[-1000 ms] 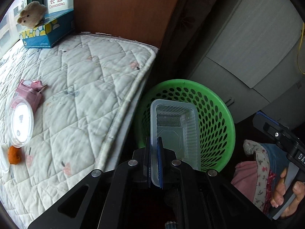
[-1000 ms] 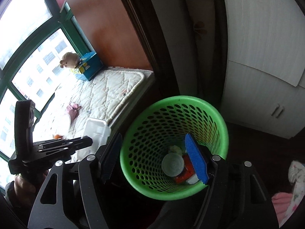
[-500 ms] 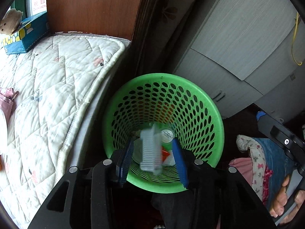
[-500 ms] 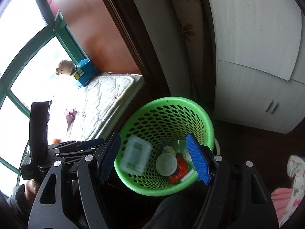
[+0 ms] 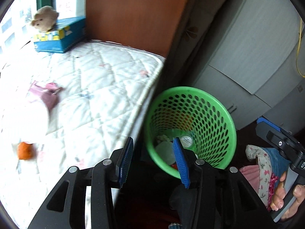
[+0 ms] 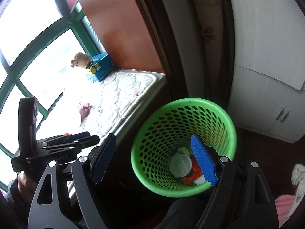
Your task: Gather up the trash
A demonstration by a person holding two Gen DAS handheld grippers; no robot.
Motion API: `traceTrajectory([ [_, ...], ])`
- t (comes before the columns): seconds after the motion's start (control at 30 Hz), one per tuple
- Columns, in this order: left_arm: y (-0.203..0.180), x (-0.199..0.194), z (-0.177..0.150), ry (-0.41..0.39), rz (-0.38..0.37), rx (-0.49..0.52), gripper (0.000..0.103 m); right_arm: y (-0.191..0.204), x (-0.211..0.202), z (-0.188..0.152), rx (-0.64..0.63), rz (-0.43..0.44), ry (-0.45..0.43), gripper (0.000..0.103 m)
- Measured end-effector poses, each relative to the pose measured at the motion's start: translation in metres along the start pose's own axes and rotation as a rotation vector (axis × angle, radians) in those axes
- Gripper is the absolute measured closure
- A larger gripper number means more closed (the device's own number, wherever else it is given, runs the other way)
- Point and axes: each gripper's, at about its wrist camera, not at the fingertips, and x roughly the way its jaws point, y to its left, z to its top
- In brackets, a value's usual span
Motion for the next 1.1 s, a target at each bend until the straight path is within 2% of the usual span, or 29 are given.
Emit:
traceTrajectory([
  [0.17,0.043,-0.022,-0.008,-0.048,0.104,-0.046,0.052,0.022,0.01,0.004,-0.032,0.027,0.014,0.021],
  [0.57,0.175,-0.066,-0.039,-0.09,0.342,-0.229,0.05,0.085,0.039,0.005,-0.122,0.096,0.062,0.021],
  [0.67,0.206,-0.072,-0.046,-0.084,0.371,-0.276,0.049,0.102,0.048,0.004,-0.146,0.114,0.076,0.021],
  [0.8,0.235,-0.071,-0.054,-0.066,0.389,-0.314,0.043,0.128,0.058,0.001,-0.189,0.132,0.097,0.021],
  [1.1,0.257,-0.049,-0.055,-0.033,0.363,-0.315,0.038,0.18,0.085,-0.007,-0.292,0.149,0.141,0.019],
])
